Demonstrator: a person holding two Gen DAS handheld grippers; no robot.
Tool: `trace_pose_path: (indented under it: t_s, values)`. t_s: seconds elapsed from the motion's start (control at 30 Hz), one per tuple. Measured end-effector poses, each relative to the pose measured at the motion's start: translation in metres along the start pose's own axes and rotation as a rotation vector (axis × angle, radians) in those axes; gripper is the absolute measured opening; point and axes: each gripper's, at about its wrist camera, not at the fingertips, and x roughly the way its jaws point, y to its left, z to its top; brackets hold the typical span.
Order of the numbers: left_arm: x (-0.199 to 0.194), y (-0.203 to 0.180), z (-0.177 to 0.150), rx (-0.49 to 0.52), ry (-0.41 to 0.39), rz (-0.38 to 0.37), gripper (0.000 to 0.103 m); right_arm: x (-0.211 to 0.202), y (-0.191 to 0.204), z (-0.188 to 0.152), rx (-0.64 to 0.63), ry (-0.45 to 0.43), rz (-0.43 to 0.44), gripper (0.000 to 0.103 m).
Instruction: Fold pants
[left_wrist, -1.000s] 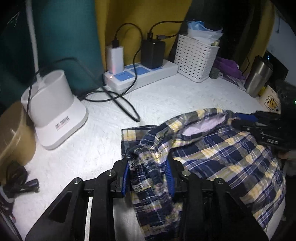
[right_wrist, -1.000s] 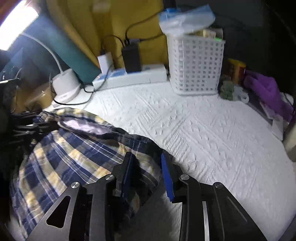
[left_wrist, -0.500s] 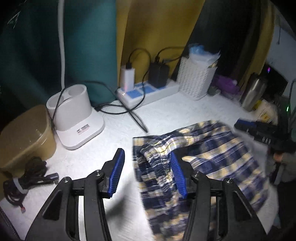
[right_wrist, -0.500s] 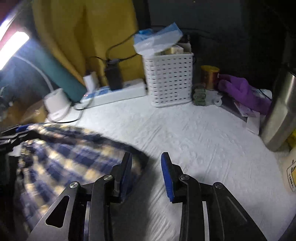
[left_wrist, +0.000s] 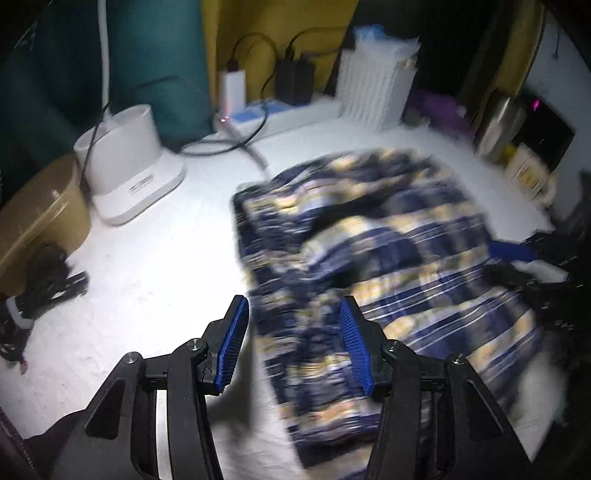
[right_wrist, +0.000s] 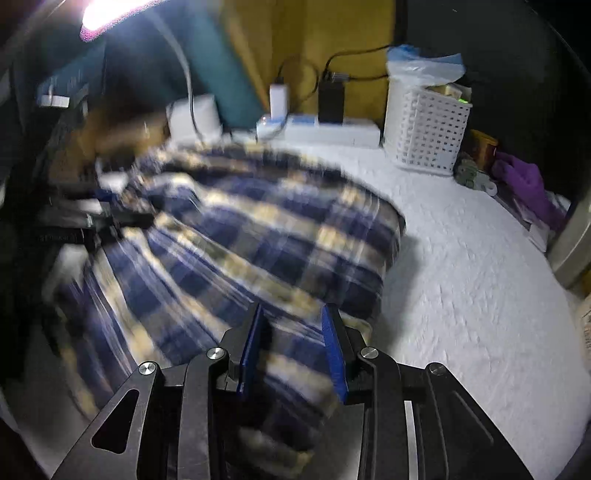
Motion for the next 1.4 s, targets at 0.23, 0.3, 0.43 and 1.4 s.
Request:
trace_pose_path:
  t_s: [0.23, 0.3, 0.43, 1.4]
  values:
    - [-0.027, 0.004, -0.001, -0.018, -0.050, 0.051, 0.054, -0.015, -0.032, -0.022, 0.079, 0.017, -0.080, 0.033]
    - [-0.043, 0.003, -0.002, -0.037, -0.081, 0.072, 0.054, -0.025, -0.037, -0.024, 0.101, 0.002, -0.088, 0.033]
    - [-0.067, -0.006, -0.004, -0.048, -0.139, 0.023, 0.054, -0.046, -0.029, -0.025, 0.121, -0.064, -0.022, 0.036]
    - [-0.067, -0.018, -0.046, -0.002, -0.036, 0.040, 0.056, -0.066, -0.006, -0.080, 0.138, 0.009, 0.009, 0.064]
